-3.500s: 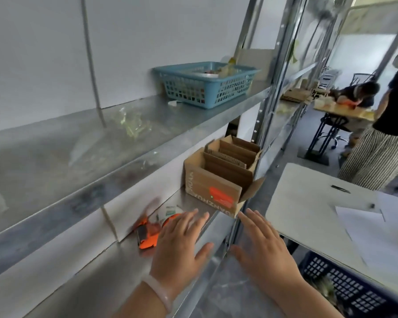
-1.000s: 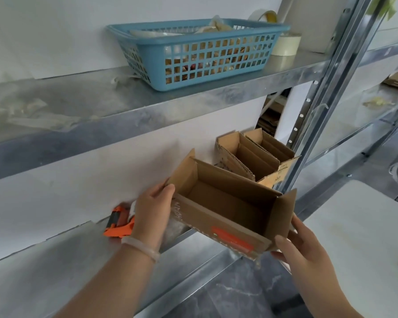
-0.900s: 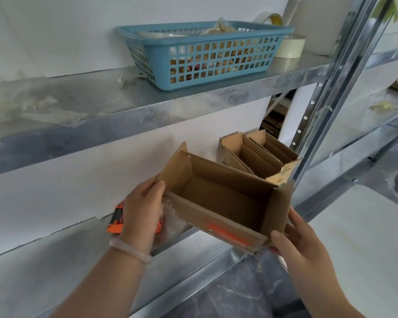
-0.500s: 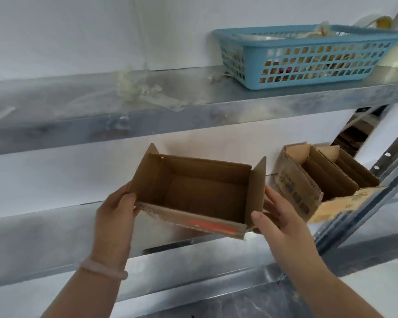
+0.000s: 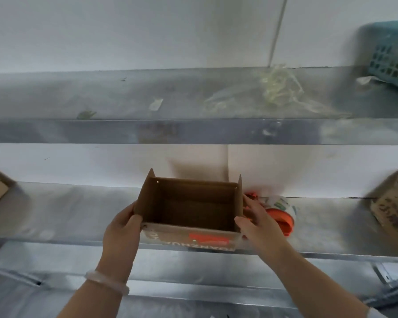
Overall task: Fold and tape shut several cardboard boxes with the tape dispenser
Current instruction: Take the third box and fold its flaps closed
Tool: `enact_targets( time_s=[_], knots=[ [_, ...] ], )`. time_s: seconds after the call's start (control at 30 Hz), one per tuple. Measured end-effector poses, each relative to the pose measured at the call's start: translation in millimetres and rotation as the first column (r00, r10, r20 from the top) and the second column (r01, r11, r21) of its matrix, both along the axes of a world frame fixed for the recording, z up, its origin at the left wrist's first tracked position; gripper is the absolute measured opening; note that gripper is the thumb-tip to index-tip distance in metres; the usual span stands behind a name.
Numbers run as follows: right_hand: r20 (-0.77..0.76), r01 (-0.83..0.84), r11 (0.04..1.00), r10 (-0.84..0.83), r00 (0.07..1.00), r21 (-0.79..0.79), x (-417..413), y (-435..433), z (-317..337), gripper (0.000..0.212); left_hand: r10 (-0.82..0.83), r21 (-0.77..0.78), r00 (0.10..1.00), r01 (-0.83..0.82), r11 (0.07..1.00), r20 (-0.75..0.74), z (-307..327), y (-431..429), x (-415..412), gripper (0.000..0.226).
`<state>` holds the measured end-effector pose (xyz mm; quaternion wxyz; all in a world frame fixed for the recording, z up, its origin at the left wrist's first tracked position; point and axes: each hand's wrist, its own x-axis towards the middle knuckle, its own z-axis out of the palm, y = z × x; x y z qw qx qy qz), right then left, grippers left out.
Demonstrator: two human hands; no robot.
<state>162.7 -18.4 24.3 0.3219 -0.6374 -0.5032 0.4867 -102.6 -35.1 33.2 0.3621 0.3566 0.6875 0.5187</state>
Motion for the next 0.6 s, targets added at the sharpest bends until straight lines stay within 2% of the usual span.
enact_targets(
  time_s=[0.1,0.17,0.27,0.33,0.4,0.47,0.6],
  knots=[
    [0.082,-0.021,0.999,0.024,0.996,-0.044,-12,11,-8,0.072,-0.068,-0.048,0.997,0.067,0.997,-0.021,-13,9,-15,0.044],
    [0.261,-0.069,0.997,0.072,0.963,-0.019,-18,15,-3,0.077,-0.117,-0.055,0.993,0.116,0.992,-0.016,-19,14,-24,0.041],
    [0.658,-0.233,0.959,0.072,0.749,0.16,-25,25,7,0.061,-0.188,-0.036,0.982,0.188,0.982,-0.006,-27,19,-34,0.028],
    [0.778,-0.339,0.921,0.067,0.625,0.193,-30,36,14,0.042,-0.246,-0.026,0.969,0.245,0.969,-0.027,-33,22,-41,0.028],
    [0.836,-0.374,0.922,0.122,0.535,0.105,-35,50,16,0.039,-0.304,-0.021,0.951,0.303,0.953,-0.056,-37,23,-48,0.033],
    [0.867,-0.371,0.929,0.191,0.461,-0.007,-38,61,18,0.046,-0.353,-0.011,0.933,0.353,0.936,-0.066,-39,22,-54,0.035],
    [0.872,-0.318,0.943,0.234,0.43,-0.096,-43,71,10,0.069,-0.452,0.019,0.881,0.459,0.888,-0.138,-47,23,-63,0.033]
  ],
)
